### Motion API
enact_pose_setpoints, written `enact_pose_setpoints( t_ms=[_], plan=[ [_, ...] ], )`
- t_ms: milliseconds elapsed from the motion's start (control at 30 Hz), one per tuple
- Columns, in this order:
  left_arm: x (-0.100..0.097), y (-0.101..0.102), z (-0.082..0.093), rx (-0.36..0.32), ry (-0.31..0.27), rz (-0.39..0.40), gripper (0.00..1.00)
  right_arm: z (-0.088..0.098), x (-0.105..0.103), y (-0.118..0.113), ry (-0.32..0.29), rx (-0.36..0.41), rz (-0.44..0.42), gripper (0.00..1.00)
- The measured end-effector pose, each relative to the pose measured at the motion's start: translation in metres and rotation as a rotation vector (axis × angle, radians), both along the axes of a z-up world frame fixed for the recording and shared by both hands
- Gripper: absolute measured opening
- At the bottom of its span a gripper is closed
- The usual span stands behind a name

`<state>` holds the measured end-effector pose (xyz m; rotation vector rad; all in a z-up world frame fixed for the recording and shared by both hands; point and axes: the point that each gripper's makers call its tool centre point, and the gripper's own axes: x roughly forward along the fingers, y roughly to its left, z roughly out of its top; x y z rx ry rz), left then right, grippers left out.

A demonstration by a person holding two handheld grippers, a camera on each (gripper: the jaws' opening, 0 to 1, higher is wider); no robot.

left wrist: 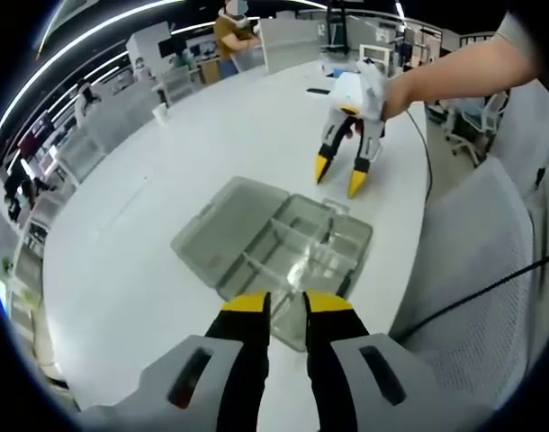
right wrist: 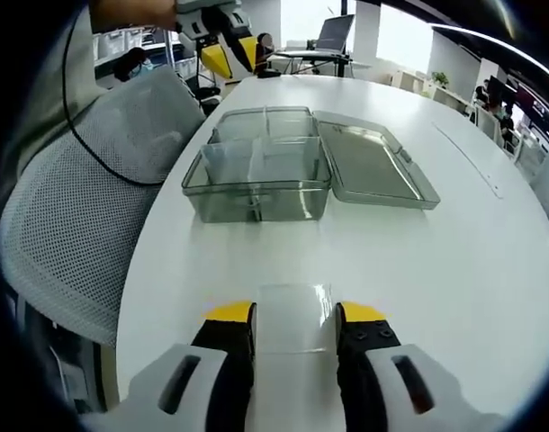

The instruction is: Insert the divider into the dual guide fixture by aligning both edges with the guide slots and pushing it downward to the bottom, including one-sided entry, uneven engagement, binding, and posture correction.

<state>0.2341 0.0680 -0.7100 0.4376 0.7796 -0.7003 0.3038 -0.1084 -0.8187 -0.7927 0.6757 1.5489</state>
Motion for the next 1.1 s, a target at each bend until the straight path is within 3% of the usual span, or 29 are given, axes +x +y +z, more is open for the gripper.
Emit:
enact_pose_setpoints(
  t_ms=[467,500,533,567,667,700,833,1100],
  plan=[
    [0.003,-0.004,0.003,0.002,-0.011,-0.002,0.12,0.001,-0.002,0.002,-0.027,-0.009,0.013,0.28],
    [0.003,-0.005,0.004,0.003,-0.012,-0.003,0.12,0.004,-0.002,0.003,-0.032,0.000,0.020,0.00],
    [0.003,-0.005,0.004,0.004,-0.012,-0.004,0.12,0.003,-0.005,0.007,-0.044,0.008,0.074,0.00],
    [0.003,-0.005,0.004,0.004,-0.012,-0.004,0.12,0.000,0.002,-0.003,-0.054,-0.029,-0.017,0.00],
    [0.003,-0.005,0.005,0.005,-0.012,-0.006,0.12,-0.003,-0.003,-0.001,-0.001,-0.008,0.003,0.00],
    [0.003,-0.005,0.005,0.005,-0.012,-0.006,0.12,-0.003,-0.001,-0.002,-0.018,-0.014,0.009,0.00],
    [0.003,-0.005,0.006,0.005,-0.014,-0.005,0.11,-0.002,-0.004,-0.003,0.036,-0.008,-0.018,0.14],
    [0.004,-0.005,0.005,0.000,-0.012,-0.007,0.11,0.008,0.024,-0.016,0.002,0.004,-0.099,0.19]
  ],
)
